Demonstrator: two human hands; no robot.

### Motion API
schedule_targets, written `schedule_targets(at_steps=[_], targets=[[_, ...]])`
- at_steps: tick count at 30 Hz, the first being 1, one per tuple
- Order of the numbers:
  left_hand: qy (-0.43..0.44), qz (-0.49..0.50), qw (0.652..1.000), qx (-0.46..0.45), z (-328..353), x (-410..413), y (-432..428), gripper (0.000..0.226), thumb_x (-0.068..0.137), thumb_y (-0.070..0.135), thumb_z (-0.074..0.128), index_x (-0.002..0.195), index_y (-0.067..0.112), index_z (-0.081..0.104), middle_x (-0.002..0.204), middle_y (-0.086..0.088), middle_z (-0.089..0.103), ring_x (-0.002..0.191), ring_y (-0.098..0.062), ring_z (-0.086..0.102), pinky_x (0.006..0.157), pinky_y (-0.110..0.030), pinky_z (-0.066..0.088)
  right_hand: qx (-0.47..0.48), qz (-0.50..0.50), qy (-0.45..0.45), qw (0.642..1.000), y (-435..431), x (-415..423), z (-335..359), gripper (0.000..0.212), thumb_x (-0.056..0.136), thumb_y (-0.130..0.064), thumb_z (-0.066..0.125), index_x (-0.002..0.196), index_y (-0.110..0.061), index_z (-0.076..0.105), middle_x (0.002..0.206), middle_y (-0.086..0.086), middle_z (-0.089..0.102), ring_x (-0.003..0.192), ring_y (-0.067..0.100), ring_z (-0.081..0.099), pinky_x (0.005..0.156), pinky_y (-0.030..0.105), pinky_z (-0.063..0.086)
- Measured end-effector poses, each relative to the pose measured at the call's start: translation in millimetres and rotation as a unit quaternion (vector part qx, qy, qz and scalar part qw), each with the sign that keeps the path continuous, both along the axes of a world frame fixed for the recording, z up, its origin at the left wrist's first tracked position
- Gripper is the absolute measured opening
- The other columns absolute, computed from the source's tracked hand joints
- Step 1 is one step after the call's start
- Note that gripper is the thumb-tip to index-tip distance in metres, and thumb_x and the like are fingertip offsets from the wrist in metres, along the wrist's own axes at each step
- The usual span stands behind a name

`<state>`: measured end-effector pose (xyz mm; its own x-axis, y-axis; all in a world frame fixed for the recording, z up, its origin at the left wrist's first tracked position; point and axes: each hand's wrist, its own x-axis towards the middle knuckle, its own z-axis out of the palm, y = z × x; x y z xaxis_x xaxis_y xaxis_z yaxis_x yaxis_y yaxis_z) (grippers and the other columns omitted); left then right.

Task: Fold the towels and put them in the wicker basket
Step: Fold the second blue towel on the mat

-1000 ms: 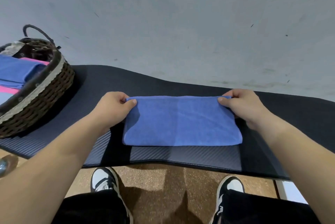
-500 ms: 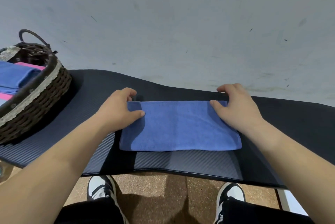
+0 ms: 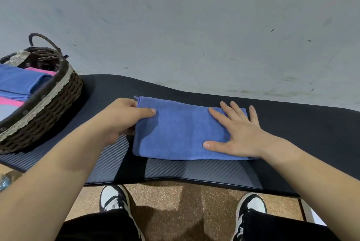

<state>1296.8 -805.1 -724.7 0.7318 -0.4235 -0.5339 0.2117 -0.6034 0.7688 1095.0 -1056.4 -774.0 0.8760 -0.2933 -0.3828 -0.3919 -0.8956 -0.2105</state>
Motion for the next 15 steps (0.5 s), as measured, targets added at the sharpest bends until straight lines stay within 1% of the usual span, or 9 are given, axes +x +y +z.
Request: schedule_targets(at_steps=[2, 5, 7, 8, 9, 11, 12, 13, 15], targets=[[-0.025, 0.010, 1.000, -0.016, 2.1, -0.8, 4.8, 0.025, 0.093, 0.031, 0.075, 0.105, 0.009, 0.072, 0.097, -0.012, 0.080, 0.089, -0.031, 0.078, 0.078, -0.050, 0.065, 0.010, -0.004, 0.001, 1.000, 10.2, 1.0, -0.1, 0.115, 0.063, -0.101, 0.025, 0.161, -0.050, -0.006, 0.173, -0.006, -0.015, 0.156, 0.017, -0.027, 0.121, 0.059, -0.021], [-0.092, 0.040, 0.995, -0.011, 9.1, -4.1, 7.9, 0.025, 0.095, 0.033, 0.072, 0.098, 0.009, 0.067, 0.098, -0.020, 0.076, 0.071, -0.024, 0.072, 0.056, -0.036, 0.056, 0.004, 0.010, -0.039, 0.999, 24.8, 3.6, -0.1, 0.107, 0.071, -0.098, 0.025, 0.163, -0.048, 0.001, 0.174, -0.003, -0.011, 0.158, 0.019, -0.023, 0.122, 0.059, -0.019], [-0.109, 0.062, 0.991, -0.034, 16.0, -5.4, 6.9, 0.032, 0.093, 0.033, 0.073, 0.102, 0.004, 0.065, 0.099, -0.024, 0.074, 0.072, -0.026, 0.068, 0.061, -0.038, 0.053, 0.004, -0.018, -0.117, 0.993, 22.2, 6.5, 4.0, 0.099, 0.077, -0.094, 0.028, 0.161, -0.043, 0.026, 0.172, 0.002, 0.015, 0.160, 0.022, 0.001, 0.126, 0.058, -0.006], [-0.110, 0.067, 0.990, -0.049, 21.0, -8.3, 4.0, 0.035, 0.092, 0.034, 0.074, 0.103, 0.002, 0.064, 0.095, -0.023, 0.074, 0.073, -0.026, 0.067, 0.064, -0.040, 0.053, 0.005, -0.047, -0.172, 0.984, 18.3, 7.2, 9.0, 0.091, 0.079, -0.089, 0.032, 0.154, -0.037, 0.044, 0.160, 0.002, 0.037, 0.154, 0.024, 0.023, 0.126, 0.056, 0.010], [-0.109, 0.065, 0.990, -0.060, 26.4, -12.9, -0.7, 0.035, 0.091, 0.033, 0.074, 0.101, 0.002, 0.064, 0.088, -0.019, 0.072, 0.072, -0.025, 0.066, 0.064, -0.040, 0.052, 0.011, -0.079, -0.222, 0.972, 12.3, 7.8, 13.1, 0.079, 0.083, -0.082, 0.039, 0.141, -0.032, 0.059, 0.140, 0.000, 0.055, 0.138, 0.022, 0.044, 0.119, 0.052, 0.029], [-0.114, 0.045, 0.990, -0.076, 34.3, -26.9, -15.5, 0.027, 0.092, 0.030, 0.074, 0.093, 0.005, 0.063, 0.079, -0.010, 0.066, 0.065, -0.018, 0.062, 0.057, -0.033, 0.051, 0.075, -0.159, -0.271, 0.946, 1.3, 8.1, 22.9, 0.041, 0.092, -0.062, 0.056, 0.106, -0.025, 0.070, 0.098, -0.005, 0.066, 0.095, 0.015, 0.062, 0.090, 0.043, 0.053], [-0.114, 0.030, 0.989, -0.084, 36.6, -36.1, -25.4, 0.023, 0.093, 0.026, 0.074, 0.092, 0.007, 0.062, 0.076, -0.008, 0.065, 0.059, -0.015, 0.061, 0.051, -0.027, 0.050, 0.145, -0.203, -0.264, 0.932, -2.3, 8.0, 25.2, 0.032, 0.095, -0.052, 0.061, 0.093, -0.022, 0.069, 0.084, -0.001, 0.068, 0.077, 0.015, 0.063, 0.076, 0.041, 0.055], [-0.112, 0.015, 0.989, -0.091, 37.9, -46.4, -37.0, 0.020, 0.094, 0.022, 0.073, 0.094, 0.006, 0.062, 0.073, -0.008, 0.065, 0.053, -0.013, 0.062, 0.047, -0.025, 0.050, 0.221, -0.240, -0.243, 0.914, -4.7, 6.9, 25.5, 0.033, 0.098, -0.048, 0.062, 0.088, -0.016, 0.068, 0.076, 0.004, 0.069, 0.065, 0.016, 0.062, 0.065, 0.040, 0.054], [-0.113, -0.020, 0.989, -0.091, 34.5, -65.4, -62.4, 0.019, 0.095, 0.018, 0.072, 0.099, 0.004, 0.060, 0.068, -0.008, 0.068, 0.047, -0.015, 0.066, 0.044, -0.025, 0.052, 0.342, -0.281, -0.179, 0.879, -5.3, 2.8, 23.4, 0.041, 0.102, -0.046, 0.059, 0.094, -0.007, 0.069, 0.072, 0.008, 0.069, 0.056, 0.019, 0.061, 0.053, 0.035, 0.049]])
